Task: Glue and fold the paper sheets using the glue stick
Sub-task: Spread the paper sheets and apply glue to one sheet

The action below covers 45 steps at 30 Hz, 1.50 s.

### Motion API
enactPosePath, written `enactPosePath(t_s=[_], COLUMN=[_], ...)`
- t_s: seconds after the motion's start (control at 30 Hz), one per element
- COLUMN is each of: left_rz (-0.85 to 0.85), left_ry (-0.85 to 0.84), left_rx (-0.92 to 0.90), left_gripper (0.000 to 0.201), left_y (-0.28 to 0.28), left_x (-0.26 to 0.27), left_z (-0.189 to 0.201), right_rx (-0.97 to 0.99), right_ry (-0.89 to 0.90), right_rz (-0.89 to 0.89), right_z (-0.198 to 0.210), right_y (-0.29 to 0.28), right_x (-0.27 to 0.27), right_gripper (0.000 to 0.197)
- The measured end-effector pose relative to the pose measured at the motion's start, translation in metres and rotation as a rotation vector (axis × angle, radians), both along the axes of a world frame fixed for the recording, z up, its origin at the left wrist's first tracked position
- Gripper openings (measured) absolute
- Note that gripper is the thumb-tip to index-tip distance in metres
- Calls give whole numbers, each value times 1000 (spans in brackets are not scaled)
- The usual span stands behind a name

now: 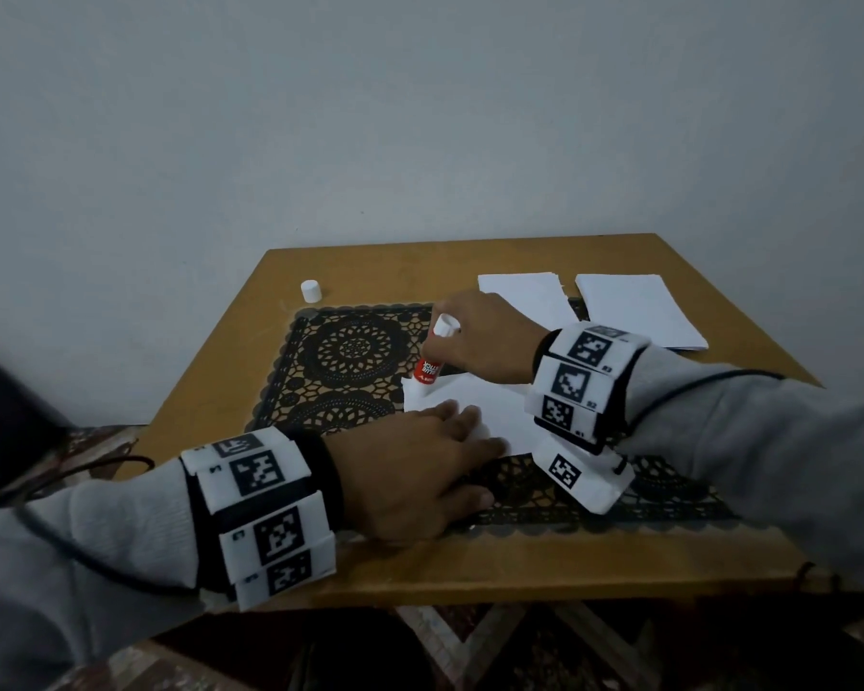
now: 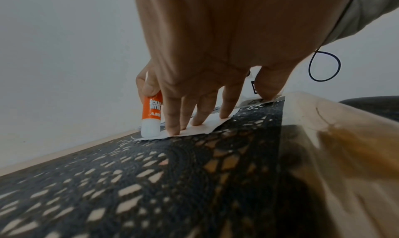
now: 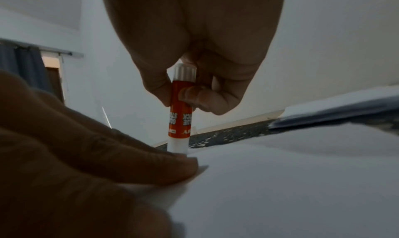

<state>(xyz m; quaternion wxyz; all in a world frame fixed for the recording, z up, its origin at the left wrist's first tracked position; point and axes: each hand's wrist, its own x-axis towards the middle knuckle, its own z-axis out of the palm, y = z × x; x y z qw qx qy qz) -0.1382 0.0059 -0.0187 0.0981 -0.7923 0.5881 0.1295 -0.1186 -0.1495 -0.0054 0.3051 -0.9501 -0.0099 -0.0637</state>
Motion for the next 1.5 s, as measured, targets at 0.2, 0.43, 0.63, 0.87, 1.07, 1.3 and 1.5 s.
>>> enactPosePath(t_s=[0.2, 0.43, 0.63, 0.87, 1.07, 1.3, 1.5], left_rz=[7, 27, 30, 25, 32, 46, 30], left_ry=[9, 21, 31, 40, 18, 60, -7], left_rx=[-12, -6, 23, 16, 22, -32, -81], left_gripper=[57, 57, 67, 58, 53, 45, 50], left_y=[-3, -5, -6, -5, -9, -13, -24], left_x=[0, -2, -3, -2, -3, 3, 18], left_z=[3, 4, 5, 4, 7, 10, 9], right_rx=[-35, -52, -81, -98, -104, -134, -166], right_ry=[14, 34, 36, 68, 79, 66, 56], right_rz=[32, 12, -10, -71, -125, -184, -223], right_z=[-3, -2, 1, 0, 1, 3, 2], right_y=[8, 8, 3, -14, -36, -62, -75], right_x=[3, 2, -1, -4, -12, -25, -33], right_gripper=[30, 21, 20, 28, 30, 24, 24])
